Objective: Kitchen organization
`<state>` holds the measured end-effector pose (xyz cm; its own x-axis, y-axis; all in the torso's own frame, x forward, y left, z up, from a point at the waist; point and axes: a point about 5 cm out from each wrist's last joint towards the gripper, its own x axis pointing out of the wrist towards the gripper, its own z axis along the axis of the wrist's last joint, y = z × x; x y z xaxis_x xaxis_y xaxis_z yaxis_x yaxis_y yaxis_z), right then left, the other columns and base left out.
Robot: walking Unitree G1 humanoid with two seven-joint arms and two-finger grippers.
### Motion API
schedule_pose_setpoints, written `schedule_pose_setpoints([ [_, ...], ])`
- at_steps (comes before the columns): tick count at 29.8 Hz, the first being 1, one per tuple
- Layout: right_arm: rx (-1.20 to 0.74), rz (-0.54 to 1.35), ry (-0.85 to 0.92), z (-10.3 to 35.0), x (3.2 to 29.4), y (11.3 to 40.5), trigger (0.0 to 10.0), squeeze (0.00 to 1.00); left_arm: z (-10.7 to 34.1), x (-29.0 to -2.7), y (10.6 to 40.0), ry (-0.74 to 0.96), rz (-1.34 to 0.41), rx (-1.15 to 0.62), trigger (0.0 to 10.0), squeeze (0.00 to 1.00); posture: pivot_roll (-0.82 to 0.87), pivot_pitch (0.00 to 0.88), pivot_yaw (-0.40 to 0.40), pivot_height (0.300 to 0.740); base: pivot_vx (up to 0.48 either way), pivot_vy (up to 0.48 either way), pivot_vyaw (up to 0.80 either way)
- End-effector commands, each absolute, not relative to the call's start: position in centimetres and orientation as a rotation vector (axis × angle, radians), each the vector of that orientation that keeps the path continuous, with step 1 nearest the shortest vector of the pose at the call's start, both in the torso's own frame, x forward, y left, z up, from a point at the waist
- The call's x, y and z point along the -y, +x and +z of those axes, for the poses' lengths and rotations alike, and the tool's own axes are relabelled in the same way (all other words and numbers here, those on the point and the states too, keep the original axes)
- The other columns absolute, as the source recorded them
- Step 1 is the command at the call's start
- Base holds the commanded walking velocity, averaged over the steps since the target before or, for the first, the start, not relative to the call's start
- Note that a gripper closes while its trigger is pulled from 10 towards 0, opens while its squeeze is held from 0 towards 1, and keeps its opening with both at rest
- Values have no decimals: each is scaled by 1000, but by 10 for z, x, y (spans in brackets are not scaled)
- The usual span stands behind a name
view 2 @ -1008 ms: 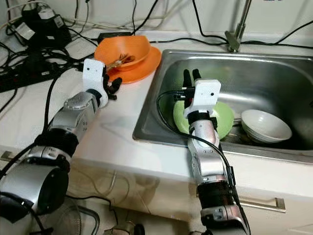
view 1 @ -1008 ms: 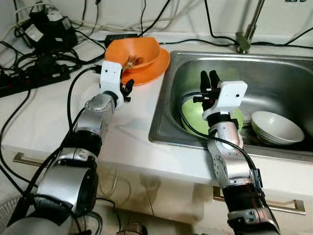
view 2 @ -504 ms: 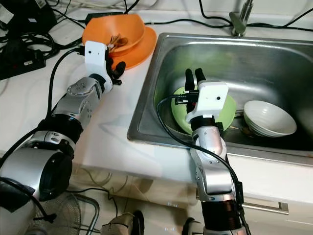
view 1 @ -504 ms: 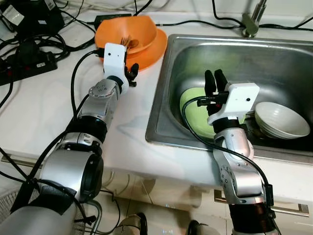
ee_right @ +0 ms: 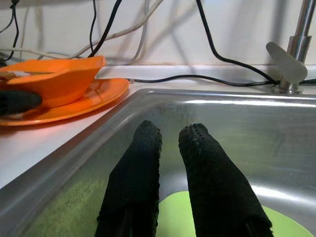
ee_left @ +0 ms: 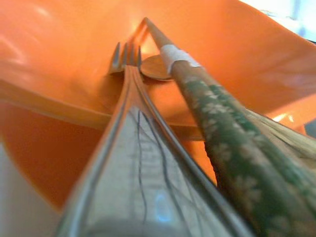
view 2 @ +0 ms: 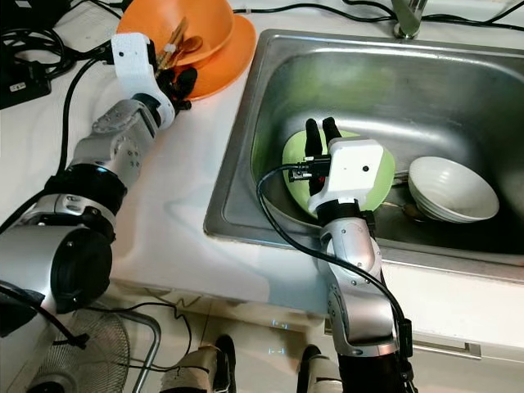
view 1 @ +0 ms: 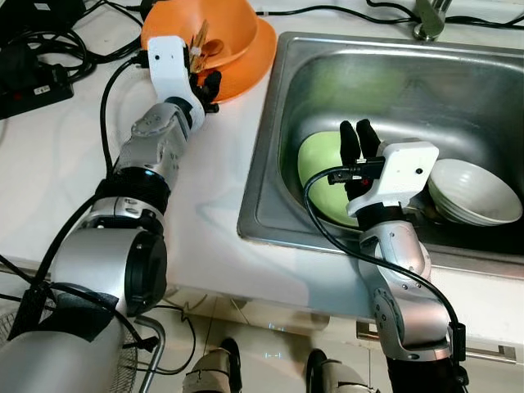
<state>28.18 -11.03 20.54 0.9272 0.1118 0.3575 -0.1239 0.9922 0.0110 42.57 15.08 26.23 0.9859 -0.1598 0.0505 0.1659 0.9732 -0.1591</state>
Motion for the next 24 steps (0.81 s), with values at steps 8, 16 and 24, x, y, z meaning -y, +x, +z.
schedule_pose_setpoints([
  [8,196,105,34,169,117,285,10000,0,241,-169,426,-238,-6,-186,10000,0,42,321,100,740,0,0,0],
  [16,192,113,35,168,115,288,10000,0,246,-174,425,-178,-4,-259,10000,0,84,307,108,740,0,0,0],
  [24,198,117,43,169,112,294,10000,0,252,-179,423,-167,-43,-308,10000,0,119,292,121,740,0,0,0],
])
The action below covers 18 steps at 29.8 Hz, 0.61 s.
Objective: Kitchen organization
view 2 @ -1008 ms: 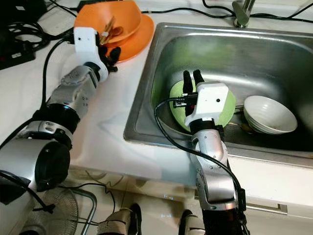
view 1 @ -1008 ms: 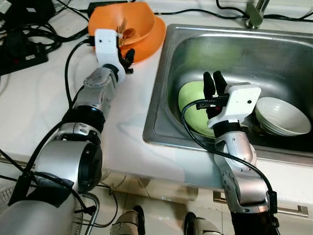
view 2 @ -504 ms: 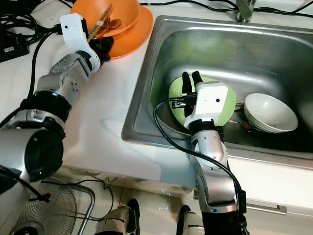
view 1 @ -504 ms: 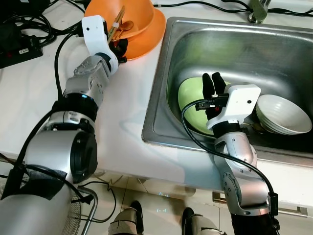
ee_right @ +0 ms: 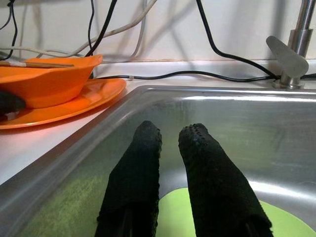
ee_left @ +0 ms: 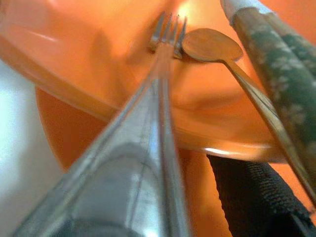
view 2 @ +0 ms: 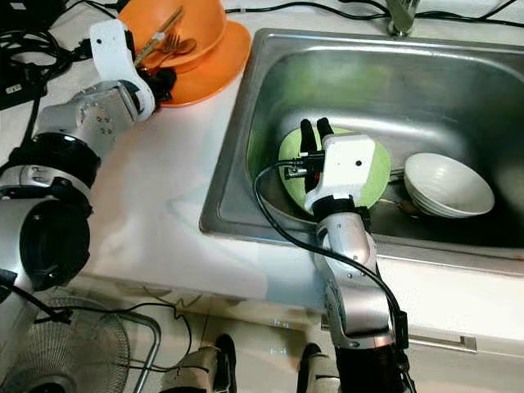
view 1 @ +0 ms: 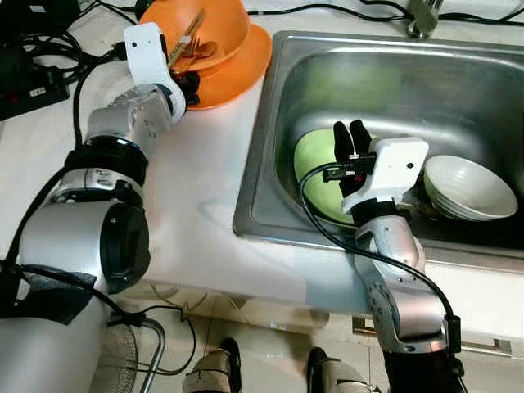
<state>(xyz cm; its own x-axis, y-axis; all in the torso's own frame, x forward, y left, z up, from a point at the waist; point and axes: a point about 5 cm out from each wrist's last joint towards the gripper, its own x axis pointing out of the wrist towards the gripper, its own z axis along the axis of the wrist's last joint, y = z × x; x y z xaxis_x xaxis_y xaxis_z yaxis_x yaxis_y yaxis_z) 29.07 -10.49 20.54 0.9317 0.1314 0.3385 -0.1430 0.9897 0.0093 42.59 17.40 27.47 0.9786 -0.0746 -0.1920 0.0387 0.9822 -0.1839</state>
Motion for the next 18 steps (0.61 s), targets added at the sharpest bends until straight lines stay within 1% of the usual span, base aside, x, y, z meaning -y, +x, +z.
schedule_pose_setpoints([
  [1,199,117,44,169,112,295,10000,0,254,-181,422,-163,-50,-313,10000,0,125,288,123,740,0,0,0],
  [6,206,114,47,170,113,299,10000,0,260,-187,417,-158,-75,-318,10000,0,143,276,124,740,0,0,0],
  [8,215,117,51,171,111,304,10000,0,260,-191,405,-146,-104,-302,10000,0,161,266,119,740,0,0,0],
  [10,216,119,52,171,111,305,10000,0,259,-191,401,-141,-112,-296,10000,0,164,262,117,740,0,0,0],
  [13,220,128,53,172,108,311,10000,0,247,-187,387,-137,-168,-279,10000,0,177,244,112,740,0,0,0],
  [16,222,131,53,172,107,312,10000,0,238,-186,380,-130,-182,-288,10000,0,177,234,111,740,0,0,0],
  [17,227,134,53,173,107,313,10000,0,228,-184,371,-134,-195,-314,10000,0,177,228,108,740,0,0,0],
  [18,234,134,54,175,107,316,10000,0,215,-181,354,-137,-227,-350,10000,0,183,220,104,740,0,0,0],
])
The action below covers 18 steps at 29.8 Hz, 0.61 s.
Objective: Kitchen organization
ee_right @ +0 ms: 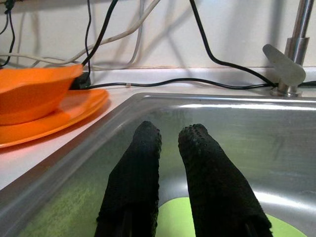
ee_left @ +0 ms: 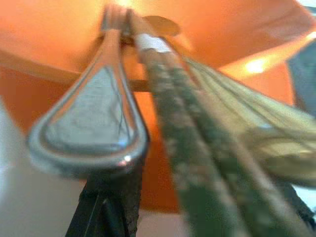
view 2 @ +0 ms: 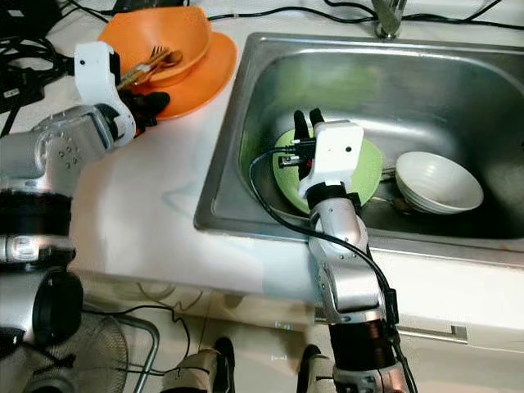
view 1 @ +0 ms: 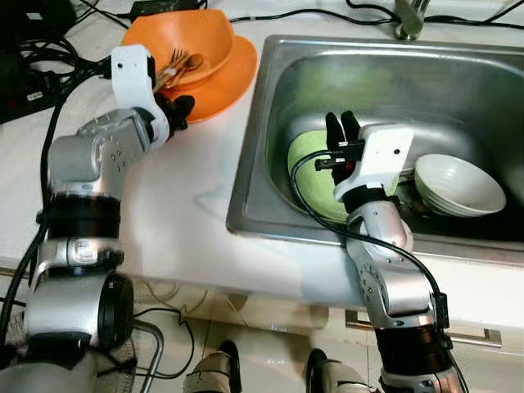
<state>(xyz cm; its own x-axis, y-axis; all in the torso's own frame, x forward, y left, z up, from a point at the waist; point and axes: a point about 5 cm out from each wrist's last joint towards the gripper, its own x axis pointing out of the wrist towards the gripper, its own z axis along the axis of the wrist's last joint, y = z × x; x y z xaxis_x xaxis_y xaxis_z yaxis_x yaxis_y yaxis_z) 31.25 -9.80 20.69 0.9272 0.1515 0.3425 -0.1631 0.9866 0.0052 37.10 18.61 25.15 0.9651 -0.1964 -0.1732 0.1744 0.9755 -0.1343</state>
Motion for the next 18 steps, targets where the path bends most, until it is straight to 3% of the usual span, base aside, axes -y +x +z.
schedule_pose_setpoints([
  [1,235,134,53,175,107,316,10000,0,212,-180,348,-139,-244,-361,10000,0,185,218,103,740,0,0,0],
  [18,256,147,59,174,105,325,10000,0,217,-181,288,-209,-226,-402,10000,0,232,193,97,740,0,0,0],
])
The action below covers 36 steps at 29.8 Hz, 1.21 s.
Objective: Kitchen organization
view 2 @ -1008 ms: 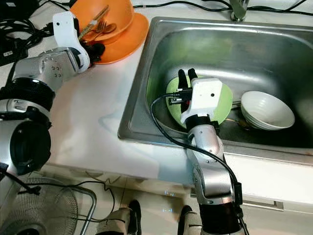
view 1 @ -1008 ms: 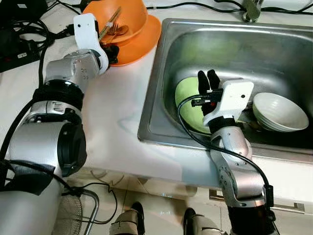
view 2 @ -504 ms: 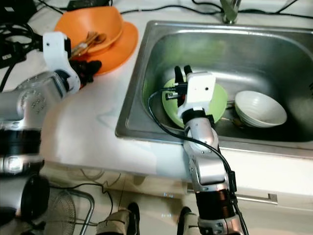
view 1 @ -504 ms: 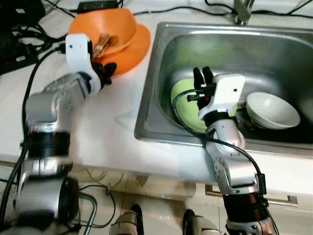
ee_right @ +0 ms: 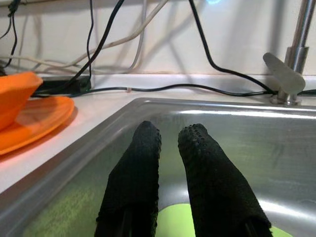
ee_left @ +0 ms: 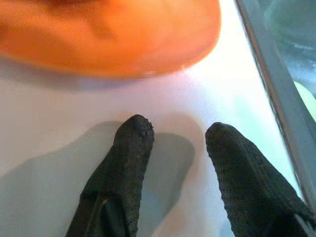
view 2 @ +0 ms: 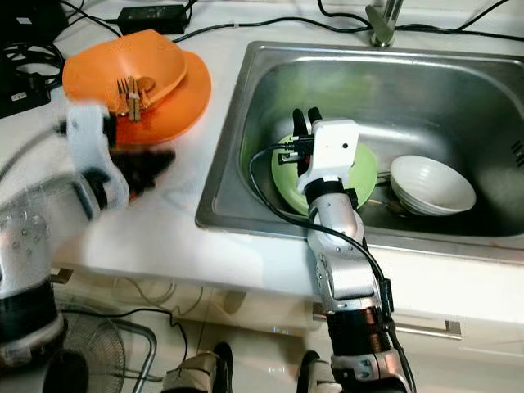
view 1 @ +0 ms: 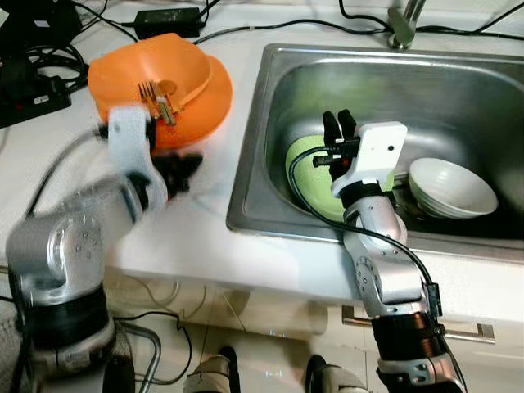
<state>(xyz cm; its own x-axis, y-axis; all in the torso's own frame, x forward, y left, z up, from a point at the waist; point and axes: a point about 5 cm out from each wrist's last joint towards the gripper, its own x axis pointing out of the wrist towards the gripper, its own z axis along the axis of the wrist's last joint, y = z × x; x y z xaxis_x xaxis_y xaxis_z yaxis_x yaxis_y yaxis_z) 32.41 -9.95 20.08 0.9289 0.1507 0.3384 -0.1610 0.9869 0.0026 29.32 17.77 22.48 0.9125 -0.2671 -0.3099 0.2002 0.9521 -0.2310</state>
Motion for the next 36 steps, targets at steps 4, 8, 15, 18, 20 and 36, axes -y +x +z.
schedule_pose_setpoints([
  [4,257,149,61,174,105,327,10000,0,221,-179,280,-209,-225,-391,10000,0,245,190,91,740,0,0,0],
  [8,262,152,65,174,104,330,10000,0,237,-174,278,-117,-196,-249,10000,0,252,183,86,740,0,0,0],
  [15,267,156,68,174,102,331,10000,0,244,-172,283,69,-106,-112,10000,0,233,179,87,740,0,0,0],
  [18,266,149,63,172,105,330,10000,0,245,-167,290,67,-98,-75,10000,0,223,180,88,740,0,0,0],
  [20,267,148,62,172,106,330,10000,0,244,-166,292,71,-102,-72,10000,0,220,182,88,740,0,0,0],
  [36,276,148,58,173,107,327,10000,0,219,-157,336,87,-99,-25,10000,0,174,189,90,740,0,0,0],
])
